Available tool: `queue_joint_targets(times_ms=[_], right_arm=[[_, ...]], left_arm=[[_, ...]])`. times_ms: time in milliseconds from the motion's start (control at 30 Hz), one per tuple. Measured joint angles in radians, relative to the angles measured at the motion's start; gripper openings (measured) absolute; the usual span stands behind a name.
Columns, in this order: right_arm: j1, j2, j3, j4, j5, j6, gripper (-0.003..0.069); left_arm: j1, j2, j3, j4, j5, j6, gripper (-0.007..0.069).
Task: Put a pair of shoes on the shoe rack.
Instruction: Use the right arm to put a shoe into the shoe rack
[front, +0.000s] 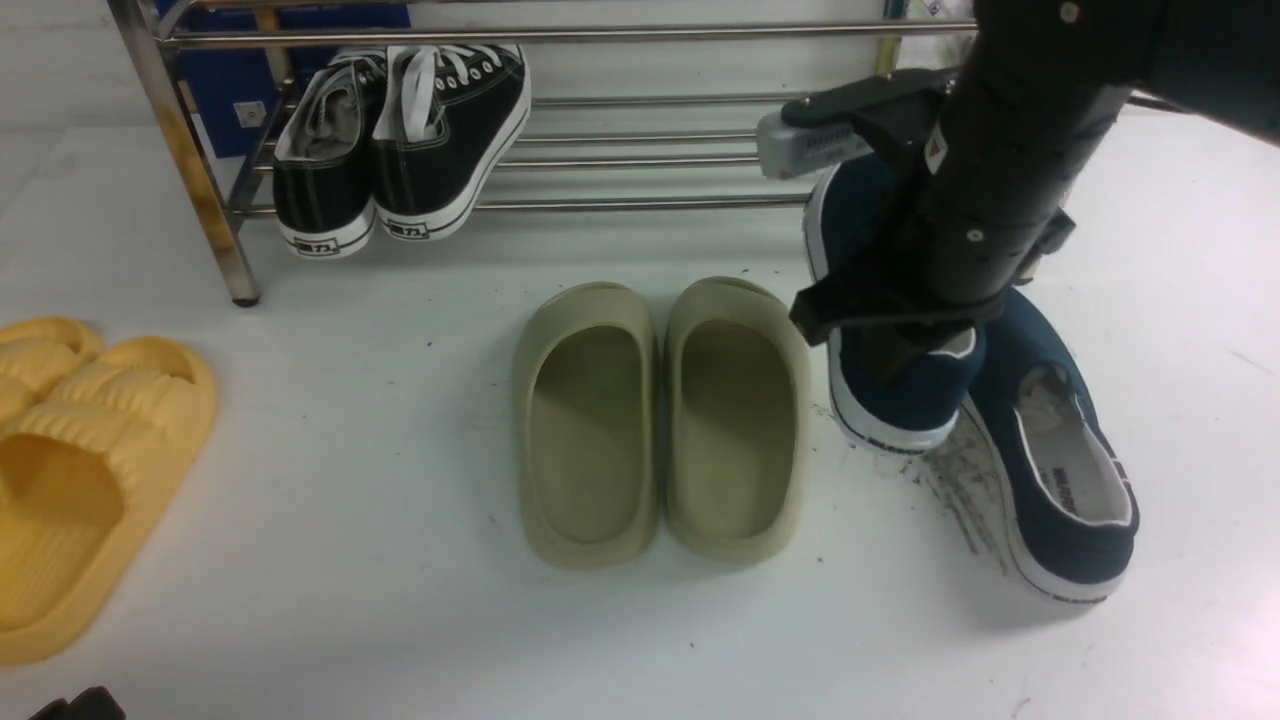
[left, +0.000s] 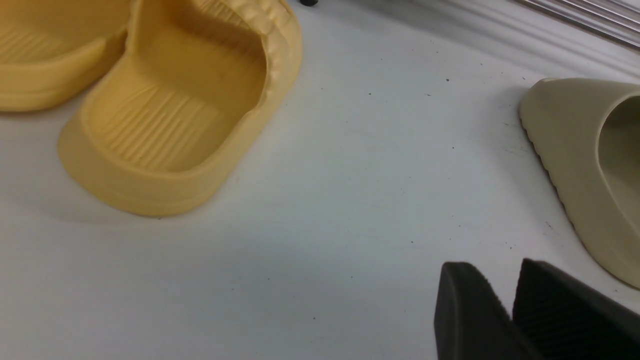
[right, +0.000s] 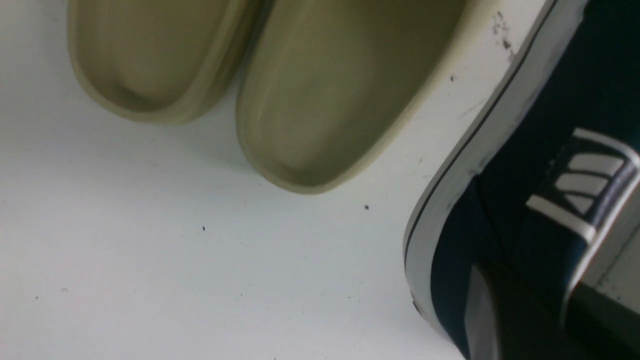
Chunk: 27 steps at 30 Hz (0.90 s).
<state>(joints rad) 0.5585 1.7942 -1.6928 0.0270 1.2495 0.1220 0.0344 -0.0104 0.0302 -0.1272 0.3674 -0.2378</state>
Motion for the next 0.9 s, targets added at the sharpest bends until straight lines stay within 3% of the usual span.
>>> queue_joint_targets(times_ms=[533, 900], right_arm=[[-0.012, 0.172, -0.221, -0.135, 0.018, -0.105, 0.0056], [-0.043, 0.279, -0.341, -0.140, 0.018, -0.128, 0.0056]], left_arm=[[0.000, 0.000, 0.000, 0.000, 0.000, 0.000, 0.0175], [0.000, 0.000, 0.000, 0.000, 0.000, 0.000, 0.0182]])
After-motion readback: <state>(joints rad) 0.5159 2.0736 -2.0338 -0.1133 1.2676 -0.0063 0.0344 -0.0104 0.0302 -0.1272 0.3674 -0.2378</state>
